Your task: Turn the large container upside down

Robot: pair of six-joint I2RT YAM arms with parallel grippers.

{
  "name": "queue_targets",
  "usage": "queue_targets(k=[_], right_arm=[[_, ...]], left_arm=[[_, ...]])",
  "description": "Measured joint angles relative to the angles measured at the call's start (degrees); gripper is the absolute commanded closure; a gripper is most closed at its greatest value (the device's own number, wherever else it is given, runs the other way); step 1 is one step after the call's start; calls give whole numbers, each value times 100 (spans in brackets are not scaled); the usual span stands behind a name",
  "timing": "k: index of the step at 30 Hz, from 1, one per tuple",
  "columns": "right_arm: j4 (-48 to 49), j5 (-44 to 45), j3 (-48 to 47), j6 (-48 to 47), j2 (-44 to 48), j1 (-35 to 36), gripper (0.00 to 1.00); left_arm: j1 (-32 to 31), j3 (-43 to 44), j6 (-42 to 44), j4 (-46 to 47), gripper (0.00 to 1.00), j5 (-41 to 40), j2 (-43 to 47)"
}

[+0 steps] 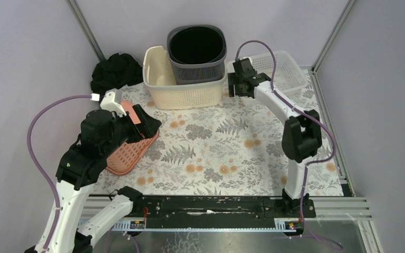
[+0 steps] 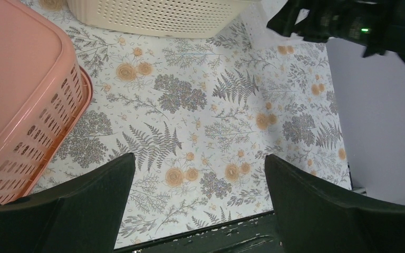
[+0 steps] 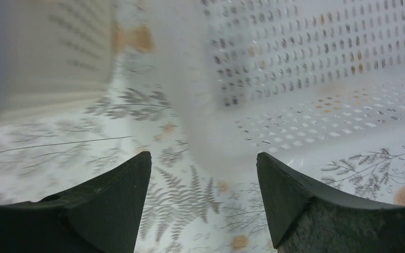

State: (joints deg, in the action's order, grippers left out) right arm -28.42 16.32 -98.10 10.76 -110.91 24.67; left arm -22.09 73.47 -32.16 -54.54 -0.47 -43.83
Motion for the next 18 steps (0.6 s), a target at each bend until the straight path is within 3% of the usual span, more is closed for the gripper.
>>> queue_targets(k=[7,12,18], right_arm=[[-168,-122,-387,-354,-841,-671,25],[42,-487,-802,-470,-1104,-925,45],[74,-654,-909,-494,-1447,-927,51]], left_arm=[[0,-35,63,59,0,-26,13],[0,-188,63,107,0,-26,7],[0,-308,63,122,0,-24,-4]])
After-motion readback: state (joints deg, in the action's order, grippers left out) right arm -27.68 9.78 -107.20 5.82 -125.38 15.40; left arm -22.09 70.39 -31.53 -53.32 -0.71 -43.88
